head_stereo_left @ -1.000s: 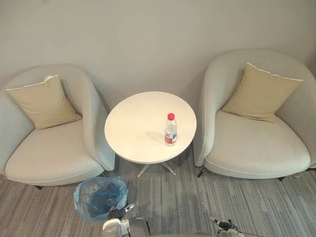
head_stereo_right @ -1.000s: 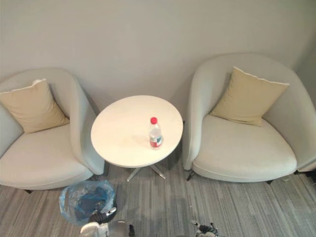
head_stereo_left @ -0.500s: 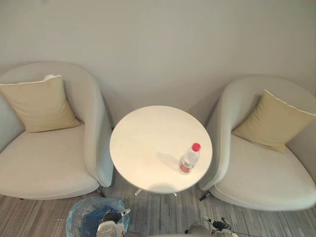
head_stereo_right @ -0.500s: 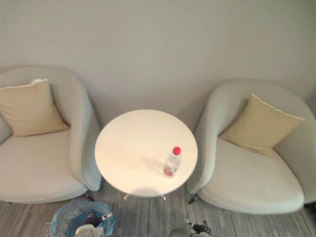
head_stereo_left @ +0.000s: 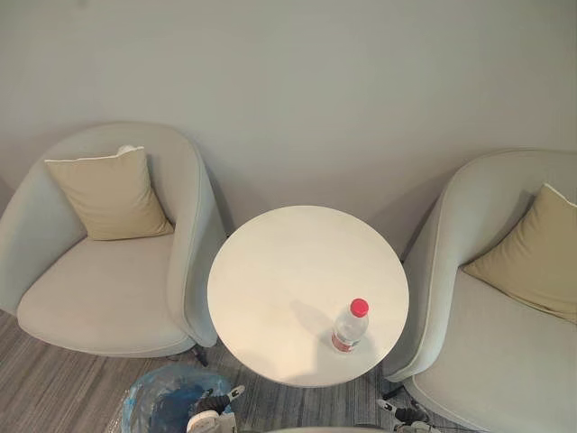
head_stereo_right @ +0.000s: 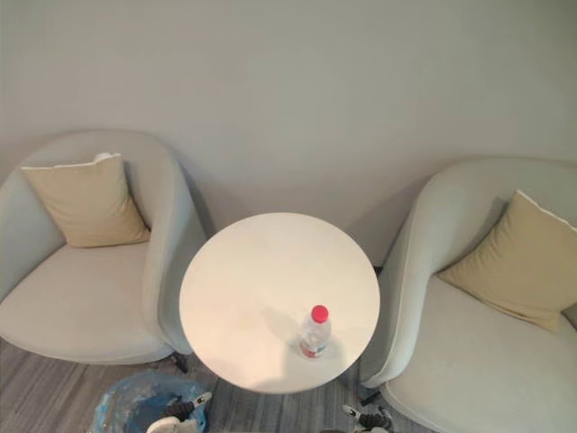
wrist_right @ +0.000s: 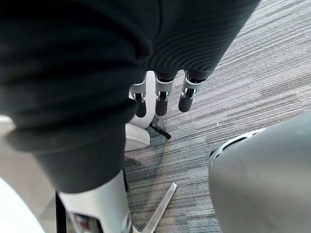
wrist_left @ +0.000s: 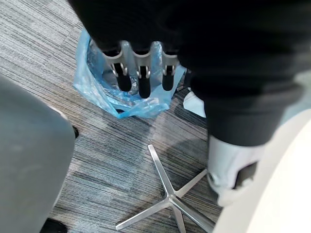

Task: Gather rubbish on tea table into small bin, then transfer packed bag to large trash can.

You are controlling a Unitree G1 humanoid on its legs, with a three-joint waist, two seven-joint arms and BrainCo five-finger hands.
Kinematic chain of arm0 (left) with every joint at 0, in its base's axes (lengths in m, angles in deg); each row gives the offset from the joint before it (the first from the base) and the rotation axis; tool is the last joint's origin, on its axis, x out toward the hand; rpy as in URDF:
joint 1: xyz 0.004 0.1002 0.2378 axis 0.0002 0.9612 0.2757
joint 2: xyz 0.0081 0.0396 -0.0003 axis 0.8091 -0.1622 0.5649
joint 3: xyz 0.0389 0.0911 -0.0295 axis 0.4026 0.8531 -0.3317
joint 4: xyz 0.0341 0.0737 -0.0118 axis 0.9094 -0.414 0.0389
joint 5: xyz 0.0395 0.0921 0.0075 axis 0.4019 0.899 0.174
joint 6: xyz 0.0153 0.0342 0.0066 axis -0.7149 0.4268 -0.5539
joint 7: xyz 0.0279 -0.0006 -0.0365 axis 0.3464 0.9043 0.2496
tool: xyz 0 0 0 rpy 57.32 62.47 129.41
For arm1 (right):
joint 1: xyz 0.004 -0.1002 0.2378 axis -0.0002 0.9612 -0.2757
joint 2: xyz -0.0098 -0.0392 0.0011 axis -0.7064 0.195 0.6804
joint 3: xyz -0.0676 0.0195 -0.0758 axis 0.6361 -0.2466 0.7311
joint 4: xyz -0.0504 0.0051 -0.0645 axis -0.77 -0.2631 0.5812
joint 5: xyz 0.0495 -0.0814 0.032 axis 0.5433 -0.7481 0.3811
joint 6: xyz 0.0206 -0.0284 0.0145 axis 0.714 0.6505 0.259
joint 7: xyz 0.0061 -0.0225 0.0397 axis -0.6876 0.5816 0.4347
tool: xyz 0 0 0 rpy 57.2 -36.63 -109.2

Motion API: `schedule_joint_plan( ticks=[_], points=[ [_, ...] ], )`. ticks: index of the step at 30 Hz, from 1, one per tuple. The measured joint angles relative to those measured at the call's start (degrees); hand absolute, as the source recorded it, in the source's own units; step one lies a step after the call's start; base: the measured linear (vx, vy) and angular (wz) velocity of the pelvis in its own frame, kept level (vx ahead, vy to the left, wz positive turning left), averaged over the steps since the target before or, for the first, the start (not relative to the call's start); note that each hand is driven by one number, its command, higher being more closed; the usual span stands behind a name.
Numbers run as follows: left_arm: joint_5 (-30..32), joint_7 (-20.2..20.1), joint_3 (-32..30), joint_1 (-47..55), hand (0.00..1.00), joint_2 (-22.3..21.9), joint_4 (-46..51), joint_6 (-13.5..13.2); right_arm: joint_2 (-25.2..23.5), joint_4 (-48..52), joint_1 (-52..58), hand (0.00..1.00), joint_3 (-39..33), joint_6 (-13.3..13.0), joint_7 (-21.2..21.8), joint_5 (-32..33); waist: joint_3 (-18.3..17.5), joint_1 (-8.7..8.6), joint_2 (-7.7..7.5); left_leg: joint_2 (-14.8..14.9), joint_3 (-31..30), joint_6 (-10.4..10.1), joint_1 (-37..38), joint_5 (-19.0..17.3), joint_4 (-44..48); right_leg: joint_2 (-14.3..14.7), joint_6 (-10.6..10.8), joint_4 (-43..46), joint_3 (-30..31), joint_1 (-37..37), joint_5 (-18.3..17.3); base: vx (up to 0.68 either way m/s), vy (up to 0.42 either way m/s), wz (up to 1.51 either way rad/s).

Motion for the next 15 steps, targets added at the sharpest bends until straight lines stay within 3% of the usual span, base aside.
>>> schedule_joint_plan(
  ticks=[8, 15],
  points=[
    [0.1, 0.2, 3.5, 0.0, 0.0, 2.3, 0.0, 0.0, -0.1, 1.9, 0.8, 0.0, 4.1, -0.9, -0.7, -2.2, -0.6, 0.09, -1.95, -1.6, -2.0, -0.2, -1.3, 0.4, 0.0, -1.4, 1.0, -1.9, -1.0, 0.2, 1.6, -0.06, 0.033, 0.13],
    [1.2, 0.4, 8.1, -0.1, 0.0, 3.7, 0.1, -0.1, 2.0, 24.4, 8.9, 0.0, 12.3, -1.4, -0.6, -9.8, -0.6, -0.71, -2.07, -2.4, -2.9, -0.2, -3.1, 0.8, -0.1, -1.7, 1.1, -1.7, -1.1, -1.3, 1.9, -0.01, 0.005, 0.02]
  ],
)
